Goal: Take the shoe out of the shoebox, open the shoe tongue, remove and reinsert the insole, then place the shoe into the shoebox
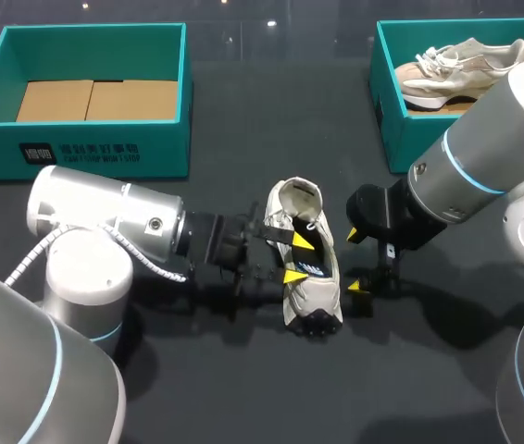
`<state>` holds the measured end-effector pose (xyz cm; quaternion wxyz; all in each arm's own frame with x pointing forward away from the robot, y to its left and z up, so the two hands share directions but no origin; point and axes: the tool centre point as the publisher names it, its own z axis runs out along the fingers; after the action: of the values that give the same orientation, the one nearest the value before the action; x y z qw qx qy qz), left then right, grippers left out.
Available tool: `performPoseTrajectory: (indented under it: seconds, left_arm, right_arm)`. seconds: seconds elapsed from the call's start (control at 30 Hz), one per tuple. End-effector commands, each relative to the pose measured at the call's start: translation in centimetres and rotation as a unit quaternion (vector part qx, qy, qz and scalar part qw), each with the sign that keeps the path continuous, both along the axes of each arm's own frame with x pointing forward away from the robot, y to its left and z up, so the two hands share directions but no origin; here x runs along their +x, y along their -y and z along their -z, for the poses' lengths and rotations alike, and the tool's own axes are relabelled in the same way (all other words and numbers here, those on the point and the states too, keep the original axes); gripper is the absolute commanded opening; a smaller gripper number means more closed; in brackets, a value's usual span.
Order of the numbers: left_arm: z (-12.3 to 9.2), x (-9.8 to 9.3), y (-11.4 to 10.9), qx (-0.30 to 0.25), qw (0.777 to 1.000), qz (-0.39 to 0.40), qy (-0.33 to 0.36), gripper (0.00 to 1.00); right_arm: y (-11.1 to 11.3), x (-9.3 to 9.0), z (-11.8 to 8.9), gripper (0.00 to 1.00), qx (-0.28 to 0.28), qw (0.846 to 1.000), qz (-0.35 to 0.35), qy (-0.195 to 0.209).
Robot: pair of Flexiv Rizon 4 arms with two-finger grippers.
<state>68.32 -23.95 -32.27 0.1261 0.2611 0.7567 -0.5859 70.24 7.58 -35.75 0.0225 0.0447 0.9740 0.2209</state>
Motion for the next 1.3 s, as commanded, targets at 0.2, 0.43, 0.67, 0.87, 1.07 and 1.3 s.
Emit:
performPoseTrajectory:
  seconds: [0.2, 0.43, 0.67, 0.87, 1.07, 1.3]
  left_arm:
    - [-1.3, -0.1, -1.0, 0.037, 0.999, 0.026, -0.019, 0.41]
    - [-2.3, 0.0, -2.5, 0.062, 0.997, 0.035, -0.026, 0.41]
    - [-3.7, -0.1, -4.3, 0.084, 0.995, 0.05, -0.035, 0.41]
    - [-5.0, 0.0, -6.2, 0.105, 0.992, 0.054, -0.044, 0.41]
    - [-5.7, 0.4, -7.8, 0.132, 0.987, 0.074, -0.047, 0.4]
    - [-6.8, 1.2, -10.3, 0.174, 0.979, 0.103, -0.041, 0.38]
  right_arm:
    - [0.0, -0.2, 0.0, 1.0, -0.001, 1.0, 0.0, 0.001]
    - [2.7, -0.2, -1.2, 1.0, -0.004, 1.0, 0.007, 0.005]
    - [6.8, -0.6, -3.0, 1.0, -0.019, 1.0, 0.019, 0.008]
    - [10.3, -1.0, -3.8, 1.0, -0.018, 1.0, 0.009, 0.003]
    - [10.3, -1.0, -3.8, 1.0, -0.018, 1.0, 0.009, 0.003]
    - [10.3, -1.0, -3.8, 1.0, -0.018, 1.0, 0.009, 0.003]
